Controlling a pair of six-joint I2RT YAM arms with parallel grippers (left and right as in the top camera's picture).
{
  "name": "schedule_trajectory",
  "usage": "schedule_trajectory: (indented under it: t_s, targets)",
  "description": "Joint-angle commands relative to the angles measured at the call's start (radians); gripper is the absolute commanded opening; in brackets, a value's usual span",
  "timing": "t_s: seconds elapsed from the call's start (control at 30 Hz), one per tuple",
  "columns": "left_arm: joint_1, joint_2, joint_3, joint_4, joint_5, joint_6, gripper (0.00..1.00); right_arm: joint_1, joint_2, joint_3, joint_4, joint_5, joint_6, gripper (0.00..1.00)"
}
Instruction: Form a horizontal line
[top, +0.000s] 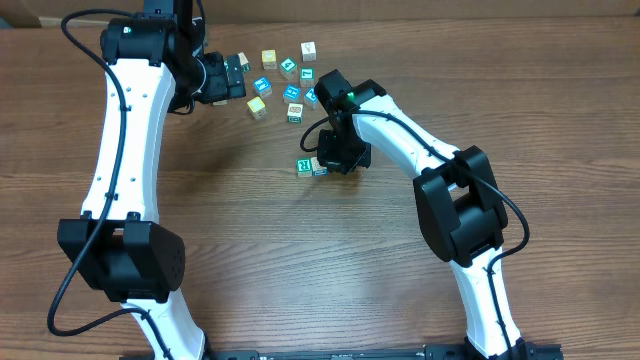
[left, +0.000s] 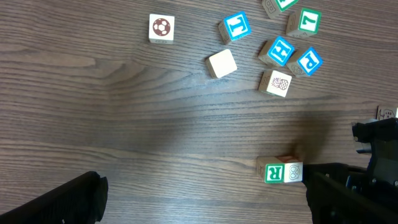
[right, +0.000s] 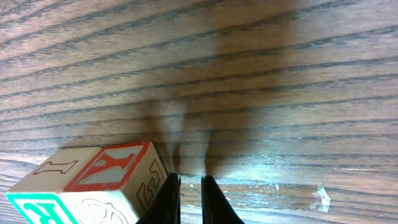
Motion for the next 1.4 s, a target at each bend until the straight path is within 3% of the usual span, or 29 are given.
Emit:
schedule_trajectory:
  t_s: [0.0, 0.33, 0.43, 0.67, 0.97, 1.37]
  targets:
    - [-0.006, 0.005, 0.006, 0.0, -0.007, -0.01, 1.0, 0.005, -0.036, -0.005, 0.0, -0.002, 0.011, 0.08]
    - [-0.006, 0.005, 0.006, 0.0, -0.007, -0.01, 1.0, 0.005, -0.036, -0.005, -0.015, 0.03, 0.01, 0.09]
    - [-0.006, 0.005, 0.006, 0.0, -0.007, -0.01, 1.0, 0.0, -0.036, -0.005, -0.104, 0.124, 0.01, 0.08]
    - [-0.006, 0.005, 0.006, 0.0, -0.007, -0.01, 1.0, 0.012, -0.036, -0.005, -0.241, 0.109, 0.002, 0.04]
    - [-0.006, 0.005, 0.006, 0.0, -0.007, -0.01, 1.0, 0.106, -0.036, -0.005, -0.201, 0.088, -0.024, 0.04]
    - [-0.006, 0.005, 0.006, 0.0, -0.007, -0.01, 1.0, 0.121, -0.036, -0.005, -0.126, 0.097, -0.024, 0.04]
